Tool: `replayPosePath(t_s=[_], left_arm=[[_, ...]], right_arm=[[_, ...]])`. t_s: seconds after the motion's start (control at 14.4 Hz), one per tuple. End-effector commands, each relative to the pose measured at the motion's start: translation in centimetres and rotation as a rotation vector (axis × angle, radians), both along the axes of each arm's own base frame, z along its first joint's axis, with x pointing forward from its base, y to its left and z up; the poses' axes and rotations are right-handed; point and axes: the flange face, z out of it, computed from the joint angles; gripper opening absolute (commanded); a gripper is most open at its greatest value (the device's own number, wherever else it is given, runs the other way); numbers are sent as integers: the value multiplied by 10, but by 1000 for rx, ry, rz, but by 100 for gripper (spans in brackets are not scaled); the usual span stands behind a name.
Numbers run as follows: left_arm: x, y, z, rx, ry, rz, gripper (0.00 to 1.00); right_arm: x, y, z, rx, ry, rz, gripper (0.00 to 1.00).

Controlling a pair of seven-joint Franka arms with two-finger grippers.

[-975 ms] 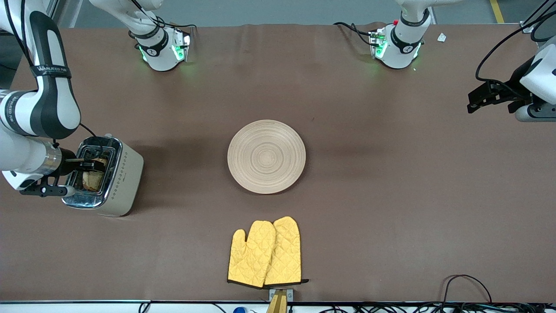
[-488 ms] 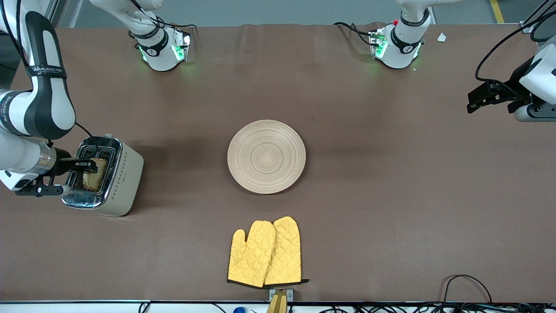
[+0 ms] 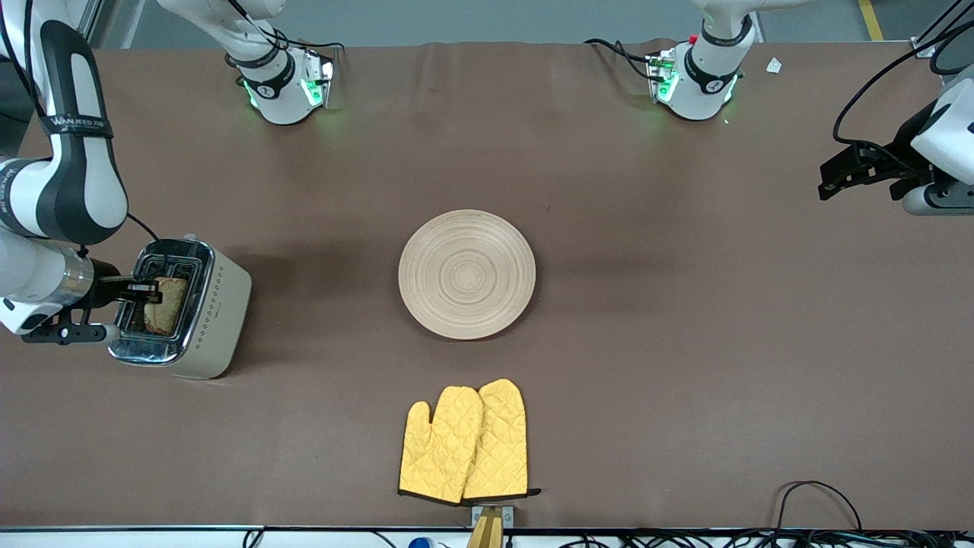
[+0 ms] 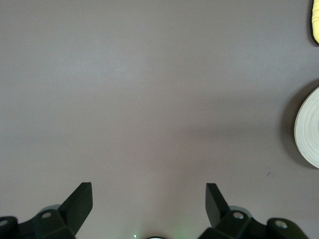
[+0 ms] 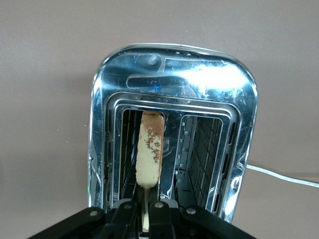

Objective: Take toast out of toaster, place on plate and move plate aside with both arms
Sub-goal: 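Close the right gripper on the bread slice's crust, then lift the bread slice up out of the toaster with the right gripper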

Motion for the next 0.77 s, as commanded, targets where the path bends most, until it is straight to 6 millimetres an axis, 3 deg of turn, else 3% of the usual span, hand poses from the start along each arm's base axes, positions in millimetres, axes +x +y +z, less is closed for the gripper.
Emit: replayPosePath(t_s=[0.0, 0.14, 0.28, 0.42, 0.7], left_arm=[[6, 4, 4, 12, -1, -7, 100], [6, 4, 3, 12, 1, -7, 100], [6, 3, 3, 32, -3, -6, 100], [8, 1, 4, 81, -22, -13, 100], [11, -2, 3, 74, -40, -22, 100]], right_arm=[[5, 0, 9, 4, -18, 21, 1], [14, 8, 34, 4, -46, 36, 1], [18, 21, 79, 8, -16, 75, 1], [16, 33, 104, 32, 0, 159, 0], [13, 129, 145, -43, -24, 304, 1]])
